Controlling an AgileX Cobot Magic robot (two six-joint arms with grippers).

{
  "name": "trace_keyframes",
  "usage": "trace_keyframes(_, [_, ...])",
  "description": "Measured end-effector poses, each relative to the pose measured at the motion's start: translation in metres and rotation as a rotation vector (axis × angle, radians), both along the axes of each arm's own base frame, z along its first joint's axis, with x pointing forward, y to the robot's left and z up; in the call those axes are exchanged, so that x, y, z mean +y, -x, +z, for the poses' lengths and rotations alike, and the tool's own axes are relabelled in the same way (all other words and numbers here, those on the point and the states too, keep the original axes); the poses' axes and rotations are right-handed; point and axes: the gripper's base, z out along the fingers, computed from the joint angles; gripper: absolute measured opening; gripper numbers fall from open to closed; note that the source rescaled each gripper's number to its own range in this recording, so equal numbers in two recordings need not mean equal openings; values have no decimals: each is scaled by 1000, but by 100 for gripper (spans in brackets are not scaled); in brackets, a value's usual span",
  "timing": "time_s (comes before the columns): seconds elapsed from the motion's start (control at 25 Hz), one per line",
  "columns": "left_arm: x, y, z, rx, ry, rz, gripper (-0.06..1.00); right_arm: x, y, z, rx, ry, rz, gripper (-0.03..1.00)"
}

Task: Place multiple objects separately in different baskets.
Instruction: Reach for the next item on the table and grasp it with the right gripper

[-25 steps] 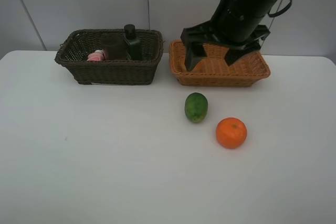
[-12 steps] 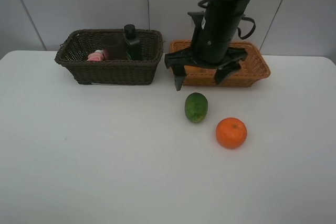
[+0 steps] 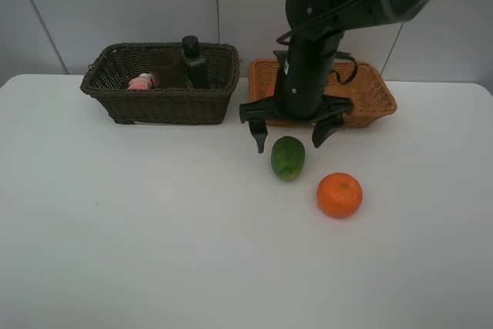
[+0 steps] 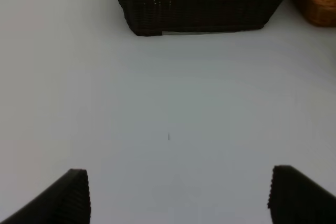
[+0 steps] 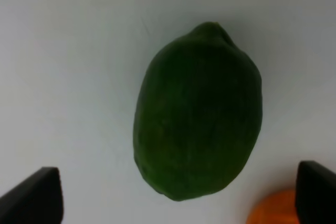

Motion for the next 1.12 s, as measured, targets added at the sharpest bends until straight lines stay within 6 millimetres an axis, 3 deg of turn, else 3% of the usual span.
trace_keyframes(0.32, [0, 0, 0, 0, 0, 0, 89, 2, -9, -25, -11, 9, 10, 94])
trace_keyframes(0.68, [0, 0, 0, 0, 0, 0, 89, -11, -19, -33, -14, 37, -8, 94])
trace_keyframes(1.12, [0, 0, 0, 0, 0, 0, 89, -7, -19, -54, 28, 9, -34, 94])
